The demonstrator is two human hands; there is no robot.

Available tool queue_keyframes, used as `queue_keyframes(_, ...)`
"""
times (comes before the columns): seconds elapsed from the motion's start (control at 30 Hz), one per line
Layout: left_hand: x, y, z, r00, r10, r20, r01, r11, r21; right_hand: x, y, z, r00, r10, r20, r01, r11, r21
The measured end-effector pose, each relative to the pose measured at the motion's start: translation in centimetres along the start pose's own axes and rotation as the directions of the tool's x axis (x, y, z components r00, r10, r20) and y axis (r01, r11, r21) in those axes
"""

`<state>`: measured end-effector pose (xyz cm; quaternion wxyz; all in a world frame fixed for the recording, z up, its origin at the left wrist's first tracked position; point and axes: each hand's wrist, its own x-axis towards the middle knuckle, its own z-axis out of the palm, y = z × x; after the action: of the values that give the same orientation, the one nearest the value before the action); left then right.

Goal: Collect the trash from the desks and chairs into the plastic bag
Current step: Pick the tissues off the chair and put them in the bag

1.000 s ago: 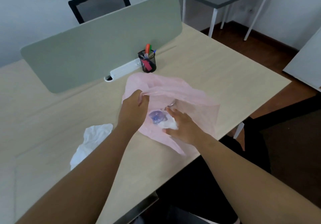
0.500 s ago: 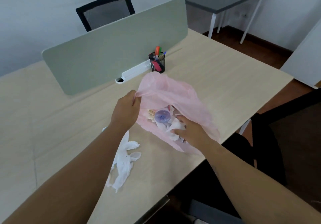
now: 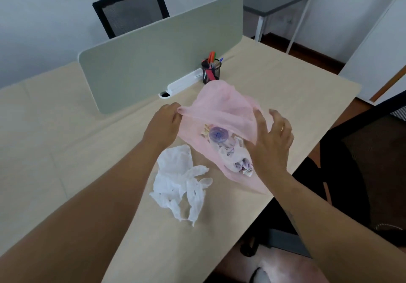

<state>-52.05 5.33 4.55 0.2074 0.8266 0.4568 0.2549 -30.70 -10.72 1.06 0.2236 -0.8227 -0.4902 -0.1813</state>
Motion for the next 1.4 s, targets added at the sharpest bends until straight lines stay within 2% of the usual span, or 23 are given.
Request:
queue_keyframes(0.1,-1.2,-1.4,-0.6,0.996,-0.082,0.039,0.087,0.988,-0.131,2.0,-1.1,-0.4,0.971,0.054,0.232,-0.103,0.973,0.205)
queue_keyframes(0.17,-3.1,-2.4,-0.6,0.961,-0.235,0.149,0.256,0.956,-0.141,3.0,-2.2,-0.4,0.956,0.063,0.286,-0.149,0.945,0.29)
queue_keyframes(0.2,-4.3,-3.1,-0.3,0.929,-0.305,0.209,0.329,0.939,-0.094,3.5,-2.8,-0.4,0.958,0.061,0.279,-0.149,0.941,0.305)
queue_keyframes(0.27,-6.9,-4.9,0.7,0.865,-0.394,0.311,0.391,0.917,0.075,4.5,-3.9,-0.5,0.96,0.063,0.274,-0.149,0.941,0.304)
queue_keyframes(0.37,-10.0,-7.2,3.2,0.779,-0.437,0.45,0.309,0.892,0.331,5.3,-4.9,-0.5,0.945,0.026,0.326,-0.112,0.962,0.248)
queue_keyframes(0.5,-11.6,-6.7,6.9,0.768,-0.339,0.544,0.119,0.909,0.399,5.1,-4.6,-0.1,0.937,0.0,0.349,-0.087,0.969,0.232)
queue_keyframes(0.6,-12.4,-6.5,9.3,0.769,-0.35,0.535,0.08,0.883,0.463,4.8,-4.2,0.2,0.931,-0.025,0.365,-0.065,0.97,0.233)
queue_keyframes(0.63,-12.8,-6.7,9.7,0.798,-0.341,0.497,0.083,0.879,0.469,4.7,-4.0,0.2,0.928,-0.041,0.37,-0.052,0.97,0.237)
queue_keyframes(0.7,-13.6,-7.2,9.9,0.915,-0.225,0.336,0.049,0.887,0.46,4.5,-3.7,0.3,0.919,-0.061,0.391,-0.036,0.971,0.236)
queue_keyframes(0.8,-15.4,-8.6,9.2,0.962,-0.085,0.26,-0.058,0.866,0.496,4.6,-3.4,0.2,0.903,-0.075,0.422,-0.034,0.969,0.244)
queue_keyframes(0.9,-15.8,-8.9,7.4,0.968,-0.073,0.239,-0.018,0.933,0.358,4.8,-3.4,0.1,0.896,-0.088,0.435,-0.024,0.969,0.245)
queue_keyframes(0.97,-14.8,-7.6,6.2,0.987,-0.027,0.159,-0.005,0.98,0.2,5.1,-3.4,0.3,0.892,-0.091,0.442,-0.019,0.971,0.238)
queue_keyframes(1.13,-9.9,0.6,5.3,0.981,0.193,0.014,-0.193,0.981,-0.029,6.8,-3.6,-0.3,0.899,-0.103,0.426,-0.05,0.942,0.332)
queue_keyframes(1.2,-7.9,3.6,6.9,0.974,0.226,0.033,-0.226,0.974,-0.014,7.7,-3.3,-0.9,0.901,-0.1,0.422,-0.073,0.924,0.375)
queue_keyframes(1.27,-6.1,5.2,8.9,0.964,0.242,0.11,-0.254,0.96,0.118,8.6,-2.6,-1.4,0.902,-0.089,0.422,-0.089,0.919,0.385)
queue_keyframes(1.4,-4.2,5.8,10.8,0.933,0.107,0.344,-0.246,0.887,0.392,9.3,-1.1,-2.2,0.894,-0.058,0.444,-0.13,0.915,0.381)
